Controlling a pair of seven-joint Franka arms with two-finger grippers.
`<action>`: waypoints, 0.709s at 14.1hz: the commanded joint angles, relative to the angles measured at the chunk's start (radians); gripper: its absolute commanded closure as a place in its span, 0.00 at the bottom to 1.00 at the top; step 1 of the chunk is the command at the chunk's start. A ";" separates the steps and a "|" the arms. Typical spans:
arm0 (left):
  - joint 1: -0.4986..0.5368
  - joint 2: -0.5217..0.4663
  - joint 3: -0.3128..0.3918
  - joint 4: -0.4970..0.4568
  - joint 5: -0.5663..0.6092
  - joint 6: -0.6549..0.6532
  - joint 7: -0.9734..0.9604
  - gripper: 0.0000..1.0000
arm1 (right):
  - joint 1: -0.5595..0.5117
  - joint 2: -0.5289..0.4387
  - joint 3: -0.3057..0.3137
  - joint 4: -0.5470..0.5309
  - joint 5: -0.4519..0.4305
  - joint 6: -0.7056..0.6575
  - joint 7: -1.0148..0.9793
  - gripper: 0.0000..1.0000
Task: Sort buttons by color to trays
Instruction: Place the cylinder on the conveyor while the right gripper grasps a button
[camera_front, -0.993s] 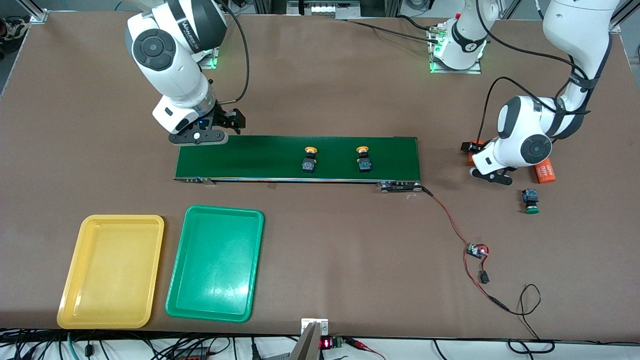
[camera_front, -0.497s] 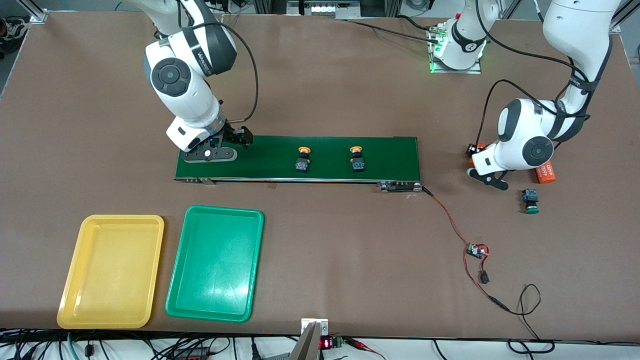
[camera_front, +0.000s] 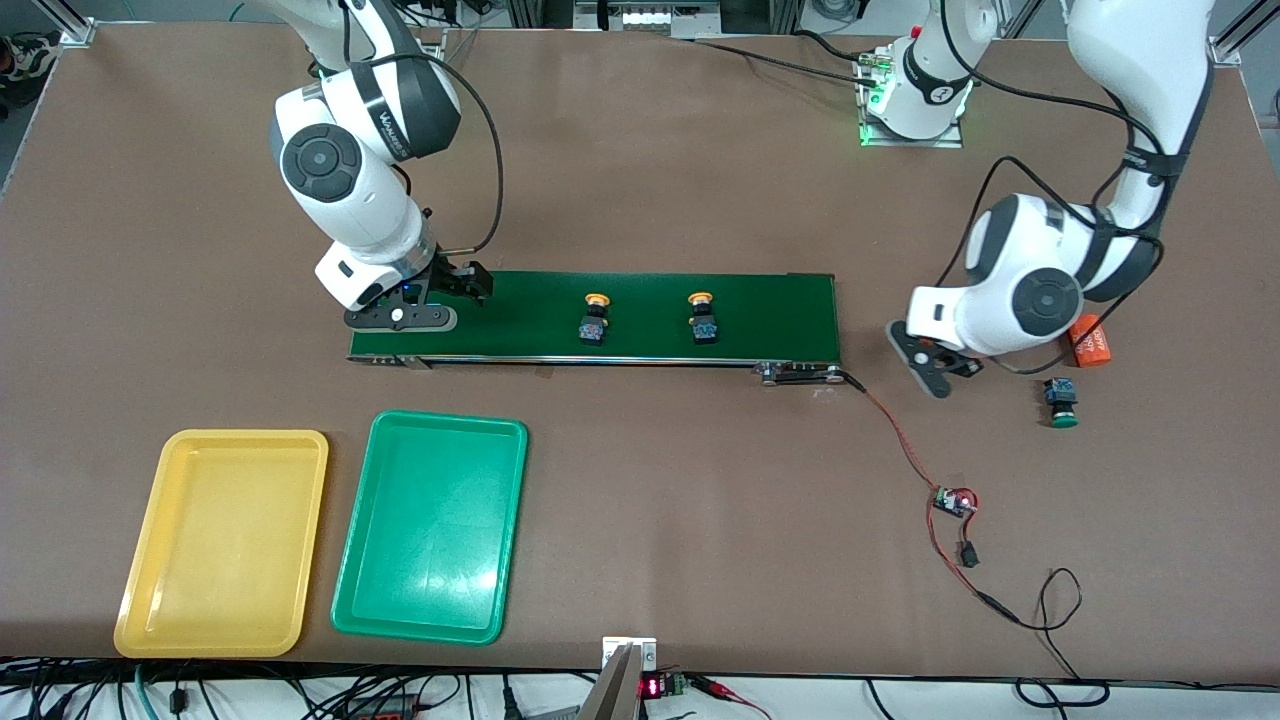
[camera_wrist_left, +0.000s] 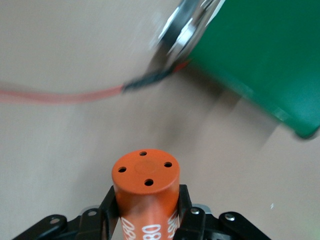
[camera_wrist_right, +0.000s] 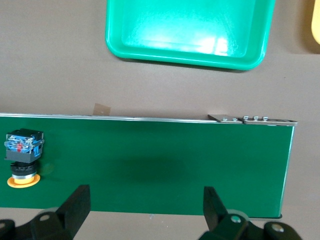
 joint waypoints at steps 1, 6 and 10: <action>-0.087 0.012 -0.028 0.054 -0.012 -0.026 0.049 0.91 | 0.030 0.025 0.001 0.007 0.015 -0.001 0.018 0.00; -0.139 0.026 -0.083 0.082 -0.009 -0.023 0.148 0.96 | 0.052 0.076 0.003 0.011 0.014 0.046 0.060 0.00; -0.179 0.031 -0.132 0.068 0.066 -0.019 0.086 0.87 | 0.072 0.113 0.003 0.017 0.015 0.107 0.077 0.00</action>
